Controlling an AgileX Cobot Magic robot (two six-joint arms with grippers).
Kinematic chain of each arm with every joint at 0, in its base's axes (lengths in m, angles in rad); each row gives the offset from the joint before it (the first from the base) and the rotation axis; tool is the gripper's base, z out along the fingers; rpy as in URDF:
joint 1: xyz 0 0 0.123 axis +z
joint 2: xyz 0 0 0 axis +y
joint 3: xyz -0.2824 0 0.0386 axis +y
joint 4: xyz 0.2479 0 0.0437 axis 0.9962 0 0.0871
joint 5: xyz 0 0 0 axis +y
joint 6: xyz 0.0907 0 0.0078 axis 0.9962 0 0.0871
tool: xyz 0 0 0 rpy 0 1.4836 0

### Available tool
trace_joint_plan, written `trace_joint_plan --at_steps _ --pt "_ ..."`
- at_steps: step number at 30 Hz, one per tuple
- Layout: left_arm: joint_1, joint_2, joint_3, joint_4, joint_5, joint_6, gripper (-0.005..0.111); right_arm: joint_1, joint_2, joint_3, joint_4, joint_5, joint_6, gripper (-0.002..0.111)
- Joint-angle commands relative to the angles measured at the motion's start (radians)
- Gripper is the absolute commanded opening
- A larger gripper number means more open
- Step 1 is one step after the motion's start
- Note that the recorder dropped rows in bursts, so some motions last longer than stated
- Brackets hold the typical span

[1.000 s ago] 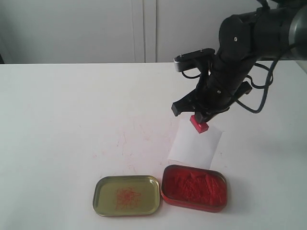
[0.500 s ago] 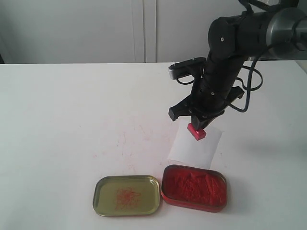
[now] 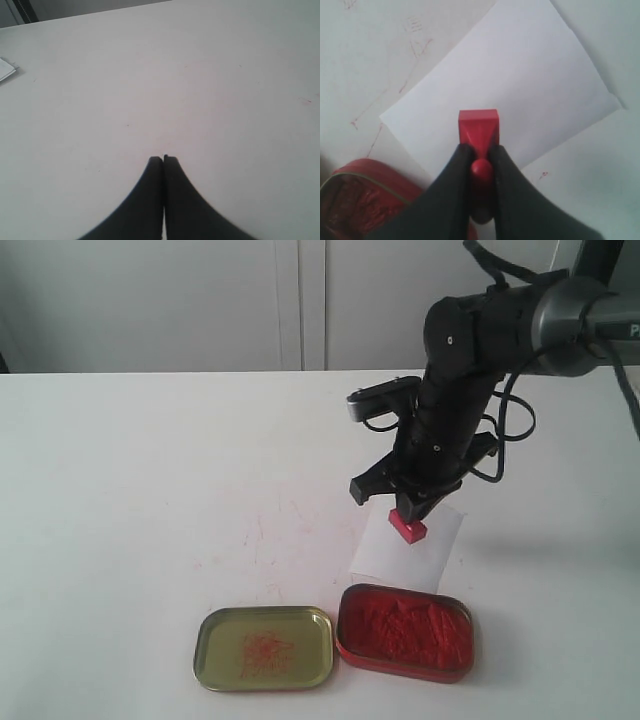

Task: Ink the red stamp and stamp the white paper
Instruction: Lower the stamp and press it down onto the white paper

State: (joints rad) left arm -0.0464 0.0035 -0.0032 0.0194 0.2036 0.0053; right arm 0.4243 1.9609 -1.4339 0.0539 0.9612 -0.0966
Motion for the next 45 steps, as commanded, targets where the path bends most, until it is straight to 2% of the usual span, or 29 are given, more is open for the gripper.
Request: trace_joint_plan --at_steps 1,11,21,30,37,45 --pt "0.004 -0.003 0.003 -0.003 -0.001 0.003 0.0 -0.006 0.021 -0.052 0.002 0.041 -0.009 0.0" --pt "0.004 -0.003 0.003 -0.003 -0.001 0.003 0.0 -0.006 0.135 -0.183 -0.014 0.177 -0.002 0.0" --pt "0.004 -0.003 0.003 -0.003 -0.001 0.003 0.0 -0.006 0.139 -0.185 -0.078 0.067 0.078 0.0" --pt "0.004 -0.003 0.003 -0.003 -0.001 0.003 0.0 -0.006 0.128 -0.172 -0.078 0.129 0.076 0.0" --pt "0.004 -0.003 0.003 -0.003 -0.001 0.003 0.0 -0.006 0.091 -0.068 -0.078 0.022 0.082 0.0" --pt "0.004 -0.003 0.003 -0.003 -0.001 0.003 0.0 -0.006 0.091 -0.042 -0.065 -0.059 0.097 0.0"
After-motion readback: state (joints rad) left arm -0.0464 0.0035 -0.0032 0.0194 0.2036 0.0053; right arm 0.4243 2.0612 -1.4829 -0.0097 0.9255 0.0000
